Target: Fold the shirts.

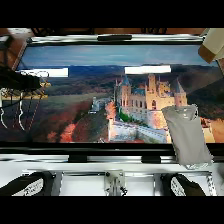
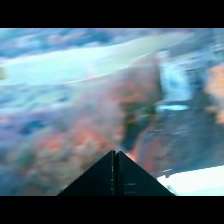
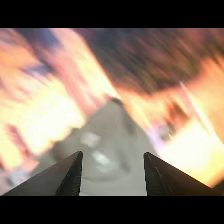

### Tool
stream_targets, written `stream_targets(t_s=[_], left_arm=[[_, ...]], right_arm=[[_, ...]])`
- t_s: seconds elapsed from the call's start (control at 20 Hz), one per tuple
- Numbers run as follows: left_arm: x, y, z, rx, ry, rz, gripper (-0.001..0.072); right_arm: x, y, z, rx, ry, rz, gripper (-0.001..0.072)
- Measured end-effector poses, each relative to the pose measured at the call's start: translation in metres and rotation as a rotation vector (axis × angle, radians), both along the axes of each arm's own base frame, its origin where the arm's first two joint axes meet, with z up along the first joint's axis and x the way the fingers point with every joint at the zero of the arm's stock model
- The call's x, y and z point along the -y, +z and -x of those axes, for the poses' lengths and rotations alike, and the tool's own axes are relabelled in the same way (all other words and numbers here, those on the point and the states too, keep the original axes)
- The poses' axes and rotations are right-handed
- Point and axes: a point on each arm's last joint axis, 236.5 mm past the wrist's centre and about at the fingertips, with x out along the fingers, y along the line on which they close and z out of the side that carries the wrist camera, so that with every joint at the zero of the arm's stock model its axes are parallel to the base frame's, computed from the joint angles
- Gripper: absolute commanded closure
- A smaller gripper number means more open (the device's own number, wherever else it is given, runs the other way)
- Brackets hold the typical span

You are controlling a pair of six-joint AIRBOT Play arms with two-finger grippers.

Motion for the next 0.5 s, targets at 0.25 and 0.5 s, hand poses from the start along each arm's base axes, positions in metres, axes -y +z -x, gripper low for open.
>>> stream_targets(t_s=[0.25, 0.5], left_arm=[[0.019, -0.054, 0.002, -0.163, 0.024, -0.136, -0.0005], [0.038, -0.082, 0.024, -0.212, 0.005, -0.159, -0.0005]], right_arm=[[-0.113, -0.055, -0.028, -0.216, 0.253, -0.149, 0.0208], [-0.174, -0.092, -0.012, -0.402, 0.387, -0.313, 0.0208]])
